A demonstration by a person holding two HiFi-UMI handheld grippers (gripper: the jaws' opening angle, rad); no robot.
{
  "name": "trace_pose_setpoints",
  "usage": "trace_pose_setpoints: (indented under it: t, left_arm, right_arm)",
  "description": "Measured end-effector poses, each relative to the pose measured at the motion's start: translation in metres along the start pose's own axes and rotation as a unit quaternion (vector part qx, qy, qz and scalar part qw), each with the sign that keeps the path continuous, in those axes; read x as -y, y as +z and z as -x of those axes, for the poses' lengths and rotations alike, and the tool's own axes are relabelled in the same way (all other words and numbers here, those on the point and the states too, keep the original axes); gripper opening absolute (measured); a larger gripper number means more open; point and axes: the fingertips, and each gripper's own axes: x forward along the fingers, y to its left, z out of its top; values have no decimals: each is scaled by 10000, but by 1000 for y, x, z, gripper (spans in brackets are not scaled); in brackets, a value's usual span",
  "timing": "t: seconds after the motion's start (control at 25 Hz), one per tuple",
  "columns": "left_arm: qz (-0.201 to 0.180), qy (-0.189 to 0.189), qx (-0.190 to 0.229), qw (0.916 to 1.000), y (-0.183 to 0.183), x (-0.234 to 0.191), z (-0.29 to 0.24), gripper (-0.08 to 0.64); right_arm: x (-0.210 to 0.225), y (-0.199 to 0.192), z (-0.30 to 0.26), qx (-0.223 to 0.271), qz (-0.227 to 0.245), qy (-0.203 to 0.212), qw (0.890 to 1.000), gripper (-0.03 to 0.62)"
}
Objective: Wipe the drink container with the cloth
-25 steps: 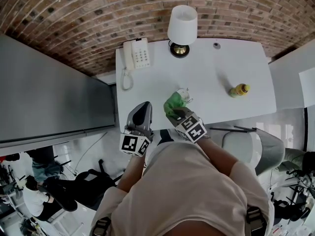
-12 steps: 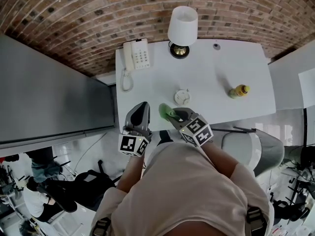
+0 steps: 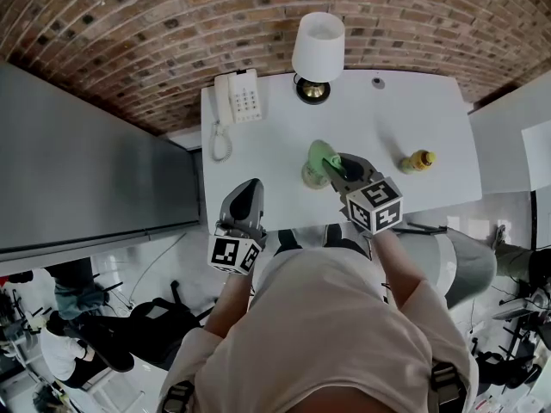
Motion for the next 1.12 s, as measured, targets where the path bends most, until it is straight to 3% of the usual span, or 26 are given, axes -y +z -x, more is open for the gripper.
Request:
trace_pose_setpoints:
  t: [0.2, 0.32, 0.6, 1.12]
  left_arm:
    - [-17, -24, -10, 10000, -3, 1, -1, 9]
    - [-15, -11, -23, 10000, -4, 1, -1, 9]
    - [37, 12, -110, 9999, -8, 8, -3, 9]
    - [86, 34, -106, 9999, -12, 5, 3, 9]
  right_arm:
    - [35, 6, 3, -54, 178, -414, 9990, 64]
    - [46, -2, -2, -370, 291, -596, 9971, 63]
    - [41, -73, -44, -1435, 333, -439, 9881, 63]
    - [41, -78, -63, -1539, 206, -381, 9871, 63]
